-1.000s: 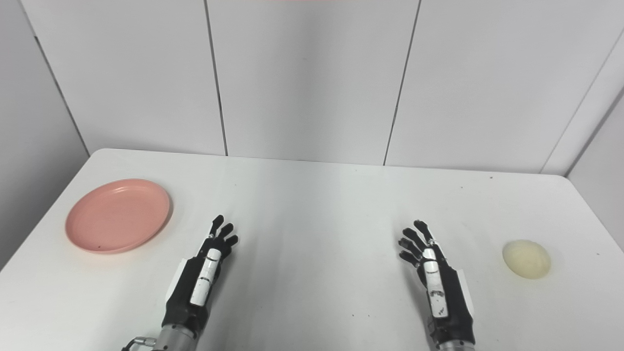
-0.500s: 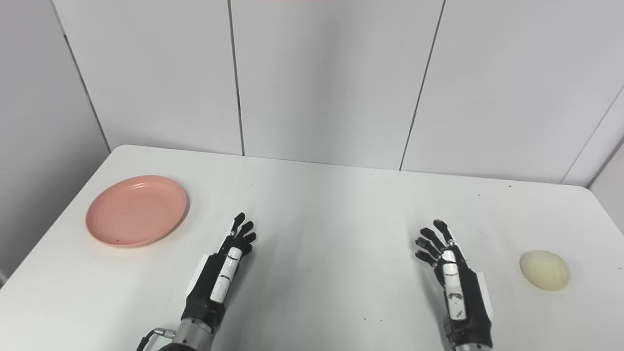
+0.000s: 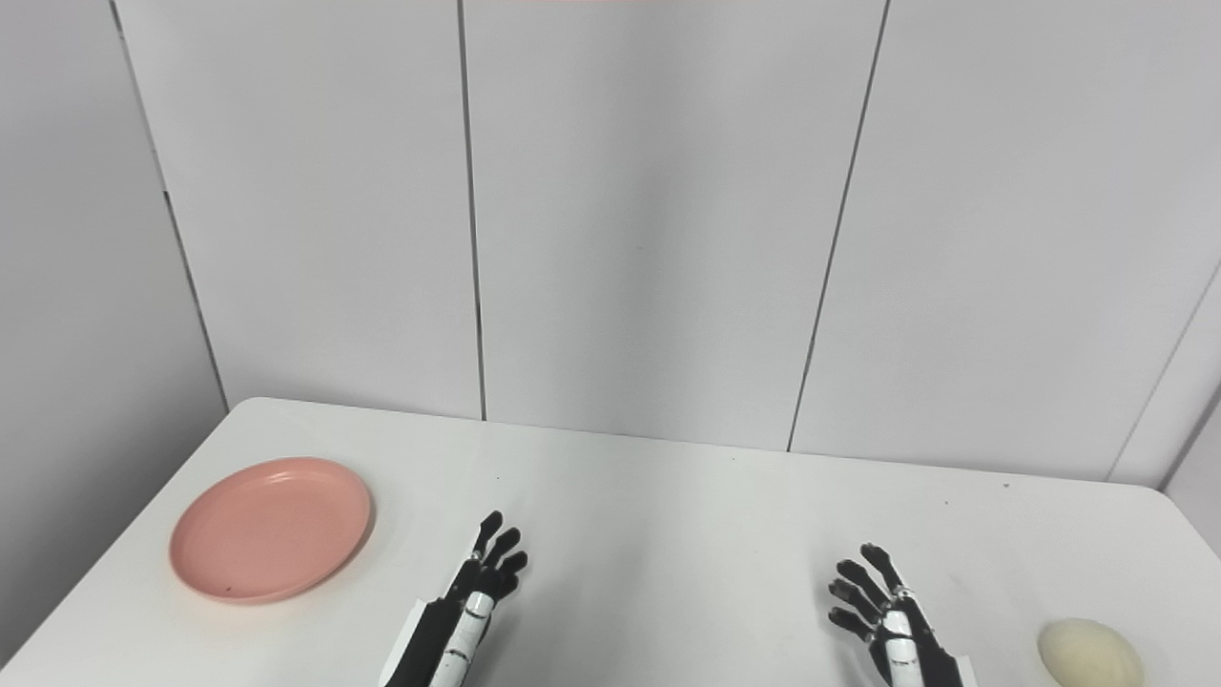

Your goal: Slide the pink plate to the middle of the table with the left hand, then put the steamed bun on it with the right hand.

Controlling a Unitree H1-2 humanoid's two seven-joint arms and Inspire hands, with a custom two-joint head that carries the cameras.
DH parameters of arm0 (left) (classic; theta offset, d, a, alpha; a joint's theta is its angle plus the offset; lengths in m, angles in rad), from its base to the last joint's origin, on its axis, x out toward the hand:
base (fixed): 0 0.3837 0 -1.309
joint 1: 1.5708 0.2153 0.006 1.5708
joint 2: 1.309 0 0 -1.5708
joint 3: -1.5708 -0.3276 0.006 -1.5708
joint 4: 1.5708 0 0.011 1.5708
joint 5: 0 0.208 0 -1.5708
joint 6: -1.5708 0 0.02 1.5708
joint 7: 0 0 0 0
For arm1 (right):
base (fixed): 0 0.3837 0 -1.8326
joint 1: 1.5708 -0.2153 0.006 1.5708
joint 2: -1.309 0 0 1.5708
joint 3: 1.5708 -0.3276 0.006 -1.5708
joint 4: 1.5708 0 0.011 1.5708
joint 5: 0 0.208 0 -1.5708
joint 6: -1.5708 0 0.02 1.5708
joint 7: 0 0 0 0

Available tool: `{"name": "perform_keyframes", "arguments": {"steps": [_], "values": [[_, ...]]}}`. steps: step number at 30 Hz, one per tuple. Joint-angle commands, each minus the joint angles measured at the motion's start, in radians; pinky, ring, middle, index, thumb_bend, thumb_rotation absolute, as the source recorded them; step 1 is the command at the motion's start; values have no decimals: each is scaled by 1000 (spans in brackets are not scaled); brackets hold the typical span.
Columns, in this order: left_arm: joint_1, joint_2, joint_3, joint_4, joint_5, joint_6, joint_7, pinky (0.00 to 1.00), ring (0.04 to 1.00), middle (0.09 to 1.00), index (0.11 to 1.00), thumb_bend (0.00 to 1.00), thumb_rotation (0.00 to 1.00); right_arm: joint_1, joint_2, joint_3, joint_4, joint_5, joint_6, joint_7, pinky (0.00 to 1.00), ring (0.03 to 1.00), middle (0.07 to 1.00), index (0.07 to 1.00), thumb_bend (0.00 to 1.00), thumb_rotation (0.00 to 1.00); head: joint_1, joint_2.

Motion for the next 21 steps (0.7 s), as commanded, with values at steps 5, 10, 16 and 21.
{"name": "perform_keyframes", "arguments": {"steps": [5, 10, 16, 21], "values": [[-48, -14, 42, -105, -77, -57, 1, 960, 914, 934, 1000, 679, 907, 51, 31, -1, 88, 20, -33, 4, 736, 787, 812, 864, 664, 937, -4, 8], [-130, 17, 91, -197, -93, -34, 7, 945, 908, 922, 1000, 750, 914, 51, 35, 5, 79, 7, -31, 0, 746, 798, 818, 864, 653, 945, -7, 13], [-280, 142, 186, -210, 11, -31, 36, 912, 869, 888, 918, 779, 945, 57, 44, 13, 64, -19, -39, -9, 734, 784, 805, 857, 627, 970, -27, 20], [-349, 302, 193, -116, 230, -95, 61, 874, 853, 907, 918, 790, 984, 60, 49, 15, 53, -30, -32, -15, 738, 775, 794, 849, 607, 975, -32, 23]]}}
